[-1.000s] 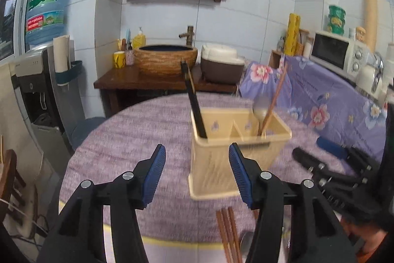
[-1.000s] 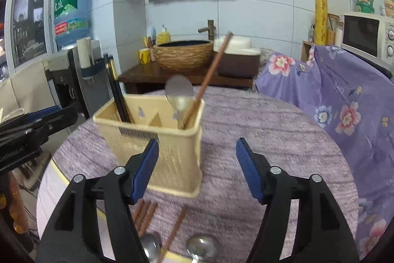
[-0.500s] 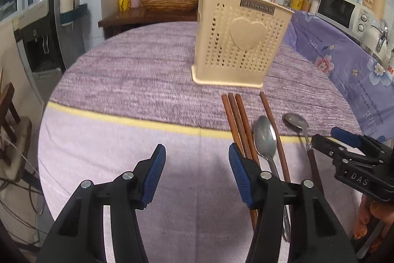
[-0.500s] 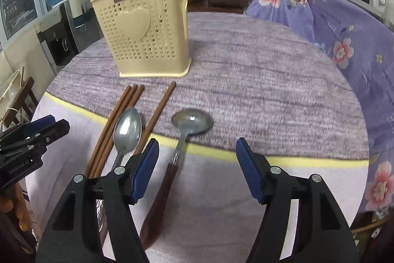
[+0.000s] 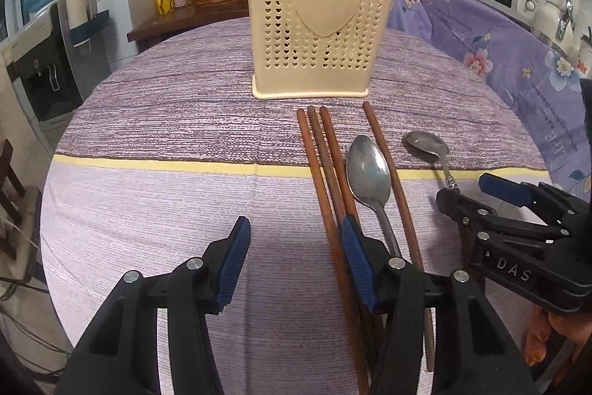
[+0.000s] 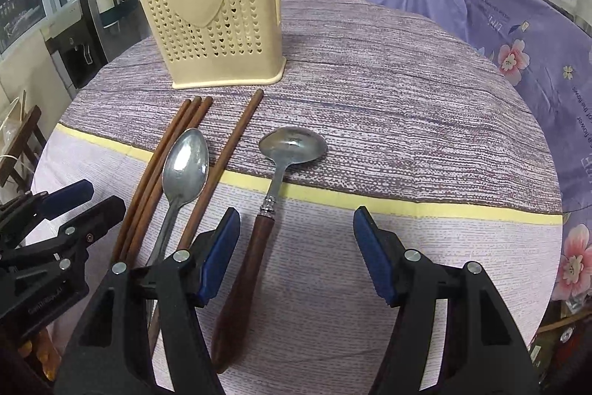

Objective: Organize utensils
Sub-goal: 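Move both tools back down over the remaining utensils on the table, then close the left gripper on a brown chopstick while the right gripper grasps the ladle bowl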

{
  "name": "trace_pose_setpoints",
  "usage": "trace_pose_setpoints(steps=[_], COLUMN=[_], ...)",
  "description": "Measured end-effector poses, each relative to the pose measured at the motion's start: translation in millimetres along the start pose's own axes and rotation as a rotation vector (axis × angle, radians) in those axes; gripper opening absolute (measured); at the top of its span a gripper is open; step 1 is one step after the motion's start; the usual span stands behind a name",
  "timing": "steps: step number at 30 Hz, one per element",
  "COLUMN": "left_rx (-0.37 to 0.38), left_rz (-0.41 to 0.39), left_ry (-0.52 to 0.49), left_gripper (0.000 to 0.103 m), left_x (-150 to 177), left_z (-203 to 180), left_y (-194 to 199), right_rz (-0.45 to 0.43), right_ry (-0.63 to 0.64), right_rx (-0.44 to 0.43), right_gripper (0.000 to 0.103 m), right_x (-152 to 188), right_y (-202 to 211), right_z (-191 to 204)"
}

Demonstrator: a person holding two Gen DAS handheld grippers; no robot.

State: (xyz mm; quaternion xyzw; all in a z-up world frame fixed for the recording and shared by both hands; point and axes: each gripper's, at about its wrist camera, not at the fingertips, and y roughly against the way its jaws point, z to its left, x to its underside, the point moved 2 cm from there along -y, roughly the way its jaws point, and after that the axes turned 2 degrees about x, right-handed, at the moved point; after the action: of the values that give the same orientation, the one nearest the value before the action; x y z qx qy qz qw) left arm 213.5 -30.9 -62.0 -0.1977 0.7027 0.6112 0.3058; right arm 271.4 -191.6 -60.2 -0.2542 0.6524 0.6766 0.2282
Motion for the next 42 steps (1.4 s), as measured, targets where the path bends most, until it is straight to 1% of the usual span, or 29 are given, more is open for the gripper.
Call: trace_pose_setpoints(steps=[13, 14, 15, 19, 21, 23, 24, 26, 28, 31, 34, 38, 42], left_rx=[-0.030, -0.024, -0.021, -0.051, -0.052, -0.046, -0.048, -0.037, -0.023, -0.014, -0.022, -0.008, -0.014], left_rz=[0.021, 0.024, 0.026, 0.032, 0.036, 0.039, 0.042, 0.045, 0.053, 0.062, 0.078, 0.102, 0.119], left_ry=[-0.010, -0.005, 0.001, -0.013, -0.017, -0.009, -0.003, 0.006, 0.009, 0.003, -0.025, -0.022, -0.029], left_gripper=[0.046, 0.046, 0.046, 0.046, 0.046, 0.046, 0.046, 0.046, 0.046, 0.045, 0.046, 0.045, 0.037], left_x=[0.3, 0.2, 0.1, 0.5, 0.5, -0.7, -1.9, -5.4, -10.0, -16.2, -26.2, -42.6, -57.2], left_z=[-1.2, 0.2, 1.9, 8.7, 13.7, 19.9, 23.2, 27.7, 29.6, 29.9, 28.7, 33.6, 34.1], left_y=[-7.0, -7.5, -7.7, -8.9, -8.9, -8.4, -8.8, -10.8, -13.9, -20.4, -29.5, -41.6, -53.6], right_rz=[0.008, 0.009, 0.011, 0.017, 0.023, 0.027, 0.026, 0.034, 0.049, 0.069, 0.092, 0.105, 0.114], right_ry=[0.031, 0.028, 0.025, 0.023, 0.009, 0.002, -0.012, -0.050, -0.065, -0.041, -0.010, 0.002, 0.017], right_rx=[0.045, 0.044, 0.042, 0.044, 0.020, 0.029, 0.021, -0.032, -0.066, -0.093, -0.074, -0.041, -0.032], right_gripper=[0.064, 0.061, 0.061, 0.059, 0.058, 0.056, 0.056, 0.057, 0.061, 0.061, 0.061, 0.061, 0.061], right_x=[3.3, 3.3, 3.4, 4.0, 4.5, 4.1, 3.7, 0.0, -5.3, -12.6, -19.8, -27.9, -32.9], right_y=[-1.9, -1.6, -1.6, -0.4, -0.1, -0.1, -0.2, -0.7, -2.0, -7.5, -14.8, -21.7, -26.3], right_z=[4.4, 2.3, 0.3, -11.6, -19.4, -26.2, -29.9, -36.1, -36.3, -29.7, -23.7, -23.4, -23.3])
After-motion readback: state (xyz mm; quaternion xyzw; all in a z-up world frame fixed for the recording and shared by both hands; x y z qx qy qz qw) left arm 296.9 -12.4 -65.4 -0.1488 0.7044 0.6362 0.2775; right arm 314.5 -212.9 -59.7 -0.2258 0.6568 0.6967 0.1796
